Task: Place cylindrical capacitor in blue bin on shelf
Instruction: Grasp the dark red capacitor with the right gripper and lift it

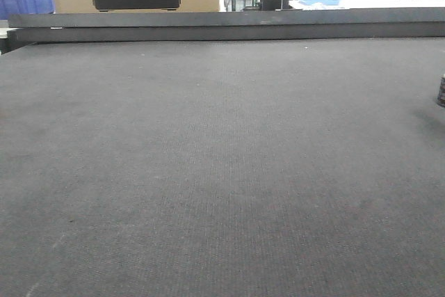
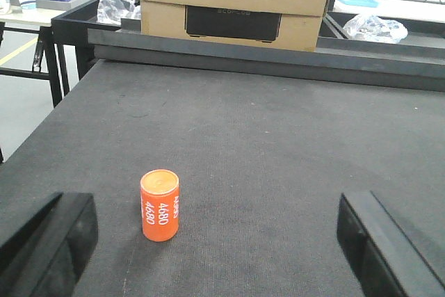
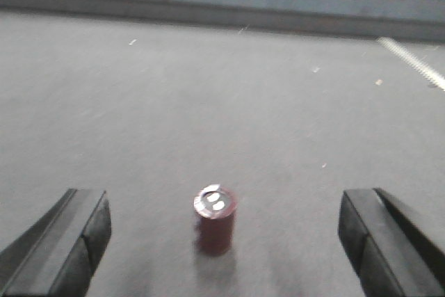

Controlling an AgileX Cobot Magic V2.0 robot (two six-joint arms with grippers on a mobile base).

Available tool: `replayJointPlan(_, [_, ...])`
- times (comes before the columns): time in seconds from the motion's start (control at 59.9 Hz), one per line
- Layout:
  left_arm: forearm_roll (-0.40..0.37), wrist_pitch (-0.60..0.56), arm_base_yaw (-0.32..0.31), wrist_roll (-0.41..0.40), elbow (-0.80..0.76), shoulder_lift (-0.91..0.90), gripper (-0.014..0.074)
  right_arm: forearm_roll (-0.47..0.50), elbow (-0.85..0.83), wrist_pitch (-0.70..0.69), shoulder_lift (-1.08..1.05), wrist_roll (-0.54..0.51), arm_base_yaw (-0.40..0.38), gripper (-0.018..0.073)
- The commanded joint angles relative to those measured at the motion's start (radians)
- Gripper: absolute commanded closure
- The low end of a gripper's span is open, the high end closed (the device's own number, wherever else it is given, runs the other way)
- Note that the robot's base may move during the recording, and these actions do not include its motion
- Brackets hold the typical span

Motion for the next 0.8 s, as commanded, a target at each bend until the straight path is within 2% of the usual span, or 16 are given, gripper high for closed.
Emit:
replayJointPlan(0.0, [0.0,-0.003,-0.007,0.004,-0.006,0.001,-0.0012,0.012,-0.028,-0.117,0.097,-0.009,-0.017,-0.001])
replayJointPlan(0.501, [0.0,0.011,-0.007,0.004,-0.006,0.001,-0.0012,0.024,-0.346,-0.104,0.491,-0.009,-0.017,-0.001])
replayJointPlan(0.785, [0.0,0.011,-0.007,0.004,-0.006,0.001,-0.0012,0.024,-0.396,-0.087,0.568,-0.007,-0.017,-0.001])
